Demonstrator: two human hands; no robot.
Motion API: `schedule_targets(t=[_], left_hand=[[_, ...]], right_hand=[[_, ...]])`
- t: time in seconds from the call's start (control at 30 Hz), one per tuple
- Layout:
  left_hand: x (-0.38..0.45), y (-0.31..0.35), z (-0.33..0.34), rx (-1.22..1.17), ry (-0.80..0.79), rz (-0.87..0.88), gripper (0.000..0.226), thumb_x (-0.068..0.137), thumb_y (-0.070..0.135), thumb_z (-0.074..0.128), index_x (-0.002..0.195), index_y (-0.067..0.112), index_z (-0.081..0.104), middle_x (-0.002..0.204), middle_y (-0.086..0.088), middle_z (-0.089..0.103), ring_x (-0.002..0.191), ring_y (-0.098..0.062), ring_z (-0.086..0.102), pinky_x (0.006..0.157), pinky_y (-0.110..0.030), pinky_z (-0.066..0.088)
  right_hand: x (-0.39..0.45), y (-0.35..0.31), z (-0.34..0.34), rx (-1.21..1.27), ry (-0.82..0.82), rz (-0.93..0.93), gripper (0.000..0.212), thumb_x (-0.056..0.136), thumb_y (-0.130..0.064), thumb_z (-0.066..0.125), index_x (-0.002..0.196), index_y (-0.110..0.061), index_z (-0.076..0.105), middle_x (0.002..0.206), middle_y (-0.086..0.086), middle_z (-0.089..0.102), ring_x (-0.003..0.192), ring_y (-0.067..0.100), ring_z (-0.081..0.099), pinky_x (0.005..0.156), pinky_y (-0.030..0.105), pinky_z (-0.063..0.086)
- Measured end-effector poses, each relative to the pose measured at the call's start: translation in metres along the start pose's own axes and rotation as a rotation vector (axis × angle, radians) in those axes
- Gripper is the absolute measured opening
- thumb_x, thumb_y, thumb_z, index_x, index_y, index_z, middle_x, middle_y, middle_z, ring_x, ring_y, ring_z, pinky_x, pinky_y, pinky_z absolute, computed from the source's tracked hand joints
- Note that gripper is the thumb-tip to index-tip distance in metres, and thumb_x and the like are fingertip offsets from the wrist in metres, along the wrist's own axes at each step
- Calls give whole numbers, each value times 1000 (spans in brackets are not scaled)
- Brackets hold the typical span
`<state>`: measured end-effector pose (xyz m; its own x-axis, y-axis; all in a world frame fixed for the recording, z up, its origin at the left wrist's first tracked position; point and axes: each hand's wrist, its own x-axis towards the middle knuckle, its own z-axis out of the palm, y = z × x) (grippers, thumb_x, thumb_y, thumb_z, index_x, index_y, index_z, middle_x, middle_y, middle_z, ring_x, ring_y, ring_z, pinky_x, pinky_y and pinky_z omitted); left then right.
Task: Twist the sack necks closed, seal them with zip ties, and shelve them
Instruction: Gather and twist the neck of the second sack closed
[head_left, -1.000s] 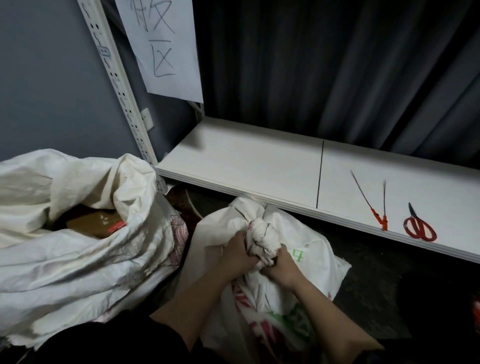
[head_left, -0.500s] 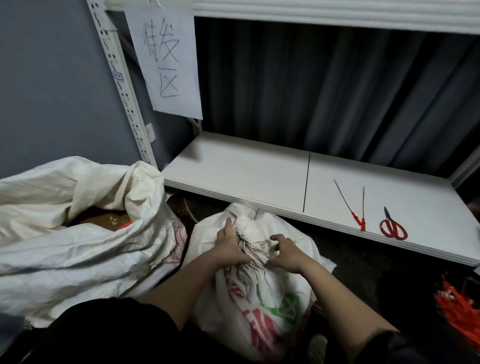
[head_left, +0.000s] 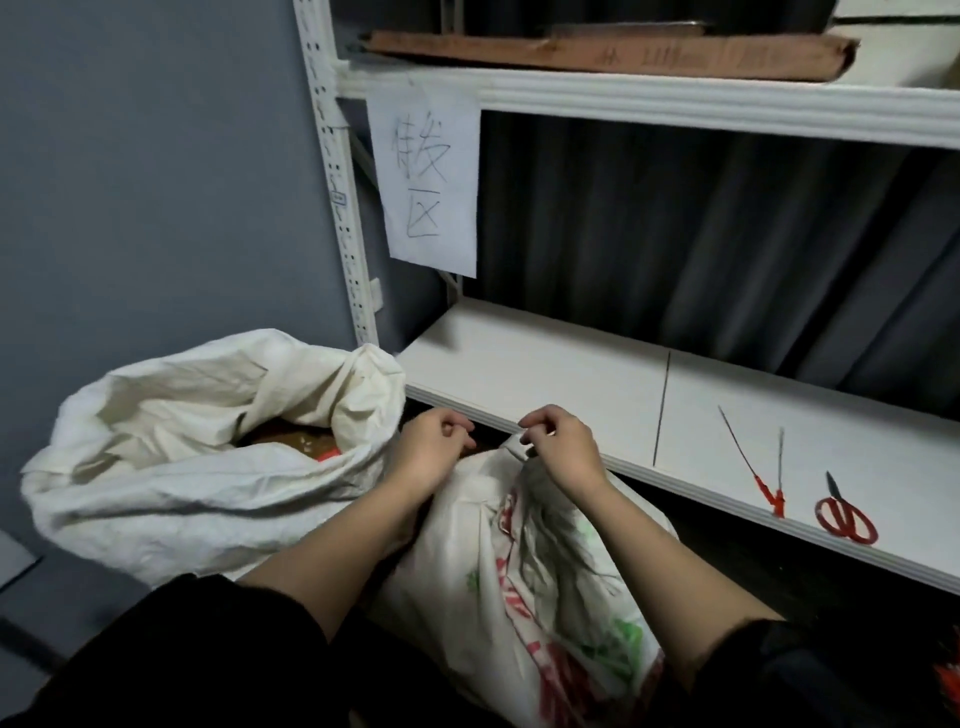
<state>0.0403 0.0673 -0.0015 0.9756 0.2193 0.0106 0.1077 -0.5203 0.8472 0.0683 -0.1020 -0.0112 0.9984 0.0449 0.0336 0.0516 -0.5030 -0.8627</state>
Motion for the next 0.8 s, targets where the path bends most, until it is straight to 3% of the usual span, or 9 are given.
schedule_targets(t=[0.1,0.2,0.27,0.33,0.37,0.5,0.63,0.7,0.8], left_hand=[[-2,-5,-35,118,88,16,17,84,13,55,93,22,66,84,2,69,90,-21,65,84,-32,49],[-3,-19,-65,392,98,62,34,85,23,58,118,16,59,117,-5,61,111,-24,57,94,-36,46],[-6,-29,-80,574,85,72,47,85,32,59,128,17,51,129,-6,52,121,-24,50,96,-37,44],[-10,-38,-89,669,54,54,56,85,40,59,133,17,44,134,-7,46,125,-25,46,95,-37,43],[-10,-42,-91,697,35,52,59,85,43,59,135,17,42,136,-7,44,125,-25,45,94,-37,43],[-9,-57,-97,727,-55,-20,73,80,46,63,140,18,32,141,-7,38,126,-25,45,93,-37,44],[-3,-64,-92,606,-64,-73,86,76,47,65,144,19,22,142,-7,39,124,-27,48,90,-38,46],[-2,-62,-91,546,13,-79,83,78,48,63,144,21,21,136,-7,47,117,-28,54,85,-37,46],[3,-56,-98,433,173,-56,57,87,47,55,138,30,38,124,-1,61,110,-28,59,81,-35,46]], right_hand=[[7,-30,27,41,-105,-28,25,83,-4,49,79,-25,63,72,-3,68,74,22,67,64,26,52],[9,-54,59,113,-245,38,18,87,0,45,88,-14,56,70,4,59,55,16,54,41,15,38],[15,-61,84,67,-332,86,8,80,-25,56,79,-26,48,66,-5,48,55,12,45,46,21,34],[25,-58,112,35,-453,152,29,65,-50,58,73,-30,39,68,-7,40,56,10,38,48,22,28],[27,-59,121,52,-480,180,32,68,-52,58,79,-28,41,71,-5,42,56,11,40,47,22,28],[26,-73,151,149,-438,220,32,79,-32,63,98,-7,61,87,12,64,70,24,58,55,28,45],[33,-81,160,138,-243,181,15,66,-27,62,80,-20,62,89,7,71,84,27,67,81,43,56],[34,-95,154,213,-208,111,16,61,-32,60,75,-23,59,82,5,68,79,24,65,81,45,55],[26,-115,134,332,-246,-28,5,78,-10,63,79,-15,61,69,3,62,63,11,60,68,29,51]])
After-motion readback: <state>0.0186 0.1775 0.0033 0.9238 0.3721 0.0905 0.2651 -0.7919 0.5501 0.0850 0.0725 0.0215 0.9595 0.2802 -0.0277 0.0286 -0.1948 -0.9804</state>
